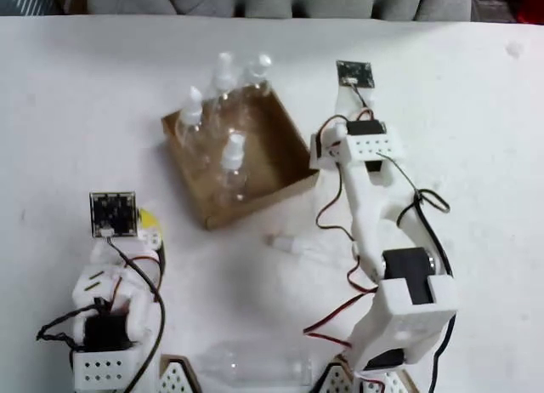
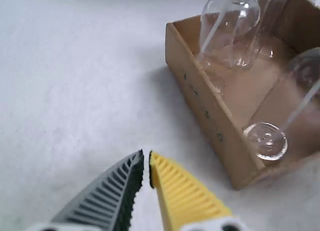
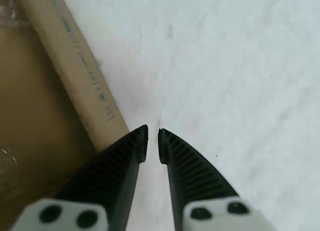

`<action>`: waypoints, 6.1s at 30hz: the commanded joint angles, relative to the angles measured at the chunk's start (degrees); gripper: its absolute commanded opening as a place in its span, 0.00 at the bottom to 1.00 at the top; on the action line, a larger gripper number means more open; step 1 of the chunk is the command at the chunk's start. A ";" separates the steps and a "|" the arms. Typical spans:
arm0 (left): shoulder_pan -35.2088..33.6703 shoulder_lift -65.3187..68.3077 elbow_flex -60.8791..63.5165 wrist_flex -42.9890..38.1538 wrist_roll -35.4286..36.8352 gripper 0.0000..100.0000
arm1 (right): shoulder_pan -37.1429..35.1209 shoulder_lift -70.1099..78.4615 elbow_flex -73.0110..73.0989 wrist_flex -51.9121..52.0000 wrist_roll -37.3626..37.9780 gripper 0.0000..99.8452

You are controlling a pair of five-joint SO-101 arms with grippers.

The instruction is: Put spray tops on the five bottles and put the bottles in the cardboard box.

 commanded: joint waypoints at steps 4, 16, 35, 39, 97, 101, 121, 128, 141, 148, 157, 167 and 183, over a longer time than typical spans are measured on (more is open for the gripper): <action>-0.48 -0.75 -0.09 -2.11 -0.70 0.02 | -4.00 -1.45 -0.18 5.49 0.18 0.02; -0.48 -0.75 -0.09 -2.11 -0.70 0.02 | -8.04 -9.80 0.26 14.20 0.18 0.02; -0.48 -0.75 -0.09 -2.02 -0.70 0.02 | -6.37 -19.38 0.26 36.09 18.37 0.02; -0.48 -0.75 -0.09 -1.76 -0.70 0.02 | -5.58 -22.20 1.67 40.92 30.24 0.02; 19.03 27.21 -40.62 36.48 -27.96 0.02 | 18.86 -67.38 57.93 -12.44 22.86 0.02; 27.30 33.45 -40.44 36.48 -34.02 0.06 | 18.77 -67.38 59.16 -14.37 22.95 0.02; 59.56 30.11 -38.77 34.81 -27.69 0.35 | 24.66 -54.20 53.98 -21.05 20.31 0.02; 72.04 30.11 -36.13 32.62 -19.43 0.39 | 27.65 -40.66 44.57 -19.65 18.46 0.02; 73.01 30.20 -19.69 18.81 -15.12 0.39 | 28.70 -38.02 41.93 -17.36 18.37 0.02; 72.84 30.29 -15.38 14.95 -15.12 0.39 | 28.79 -38.02 41.93 -17.36 18.37 0.02; 68.35 30.29 -11.08 10.55 -15.47 0.39 | 28.79 -38.02 42.02 -17.36 18.37 0.02; 65.36 30.20 -8.62 10.46 -15.12 0.33 | 28.79 -37.76 42.11 -17.27 18.02 0.02; 65.01 30.11 -7.47 9.85 -15.47 0.03 | 28.88 -37.49 42.11 -17.27 17.23 0.02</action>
